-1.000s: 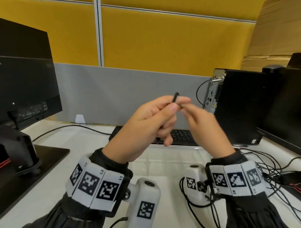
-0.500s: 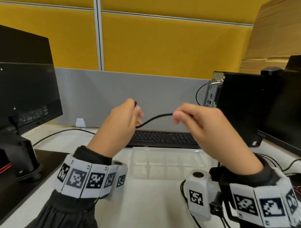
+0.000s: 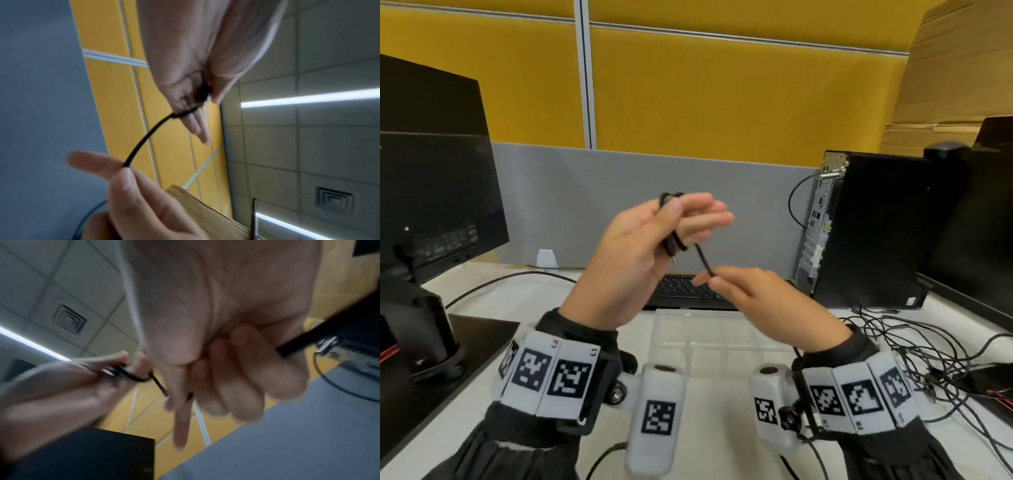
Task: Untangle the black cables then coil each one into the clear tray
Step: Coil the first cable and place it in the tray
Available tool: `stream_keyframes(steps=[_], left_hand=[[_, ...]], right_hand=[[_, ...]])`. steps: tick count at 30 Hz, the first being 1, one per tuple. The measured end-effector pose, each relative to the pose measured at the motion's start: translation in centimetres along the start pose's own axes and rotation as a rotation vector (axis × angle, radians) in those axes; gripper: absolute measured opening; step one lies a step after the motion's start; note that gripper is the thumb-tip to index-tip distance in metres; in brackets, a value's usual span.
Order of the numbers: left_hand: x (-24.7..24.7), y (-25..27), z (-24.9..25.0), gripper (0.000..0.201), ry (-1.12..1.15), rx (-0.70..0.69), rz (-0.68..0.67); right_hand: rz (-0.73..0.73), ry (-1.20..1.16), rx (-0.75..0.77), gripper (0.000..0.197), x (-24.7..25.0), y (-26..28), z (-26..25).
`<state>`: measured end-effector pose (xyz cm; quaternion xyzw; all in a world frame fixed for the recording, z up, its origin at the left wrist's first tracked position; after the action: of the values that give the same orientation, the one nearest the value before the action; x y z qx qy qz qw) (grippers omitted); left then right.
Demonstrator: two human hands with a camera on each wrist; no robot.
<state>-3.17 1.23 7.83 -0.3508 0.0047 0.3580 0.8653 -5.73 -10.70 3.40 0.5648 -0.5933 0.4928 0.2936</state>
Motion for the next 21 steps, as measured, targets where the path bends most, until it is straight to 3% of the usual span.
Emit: stream_keyframes(steps=[3, 6, 9, 11, 13, 16, 19, 21], left_hand=[[2.4, -0.3, 0.6, 0.031, -0.141, -0.144, 0.179], [3.1, 0.1, 0.9, 0.029, -0.482, -0.251, 0.292], [2.5, 0.2, 0.4, 0.033, -0.939, -0.268, 0.285], [2.4, 0.2, -0.6, 0.039, -1.052, -0.177, 0.221], [2.0, 0.2, -2.1, 0.053, -0.922, 0.043, 0.097], [-0.8, 1.3, -4.2, 0.069, -0.643, 0.38, -0.195], [-3.9, 1.9, -4.1, 0.051, -0.295, 0.386, -0.355], [-4.5, 1.7, -3.4, 0.04, -0.104, 0.333, -0.325]], right_hand=[[-0.179, -0.009, 0.133, 0.031, -1.6, 0.7, -3.4], [-0.224, 0.015, 0.19, 0.024, -1.4, 2.0, -5.5], [-0.205, 0.074, 0.223, 0.022, -0.6, 2.8, -6.2], [-0.083, 0.136, 0.192, 0.022, 1.0, 2.9, -5.5], [0.148, 0.19, 0.141, 0.023, 3.8, 3.0, -3.9], [0.537, 0.138, 0.161, 0.024, 8.2, 4.4, -2.2], [0.748, 0.001, 0.134, 0.017, 9.4, 4.7, -0.2], [0.716, 0.013, 0.061, 0.023, 8.3, 3.6, 1.3]])
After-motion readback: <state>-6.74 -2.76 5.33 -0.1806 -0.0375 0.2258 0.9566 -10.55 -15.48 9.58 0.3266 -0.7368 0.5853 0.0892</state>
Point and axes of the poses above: each hand's wrist, its own y-axis away from the middle knuckle, its own x-axis out of the back of the hand, z = x × y, the point moved 7 cm from there along -y, towards the middle knuckle, and after that the axes turned 5 degrees about y, right-handed, at the moved point
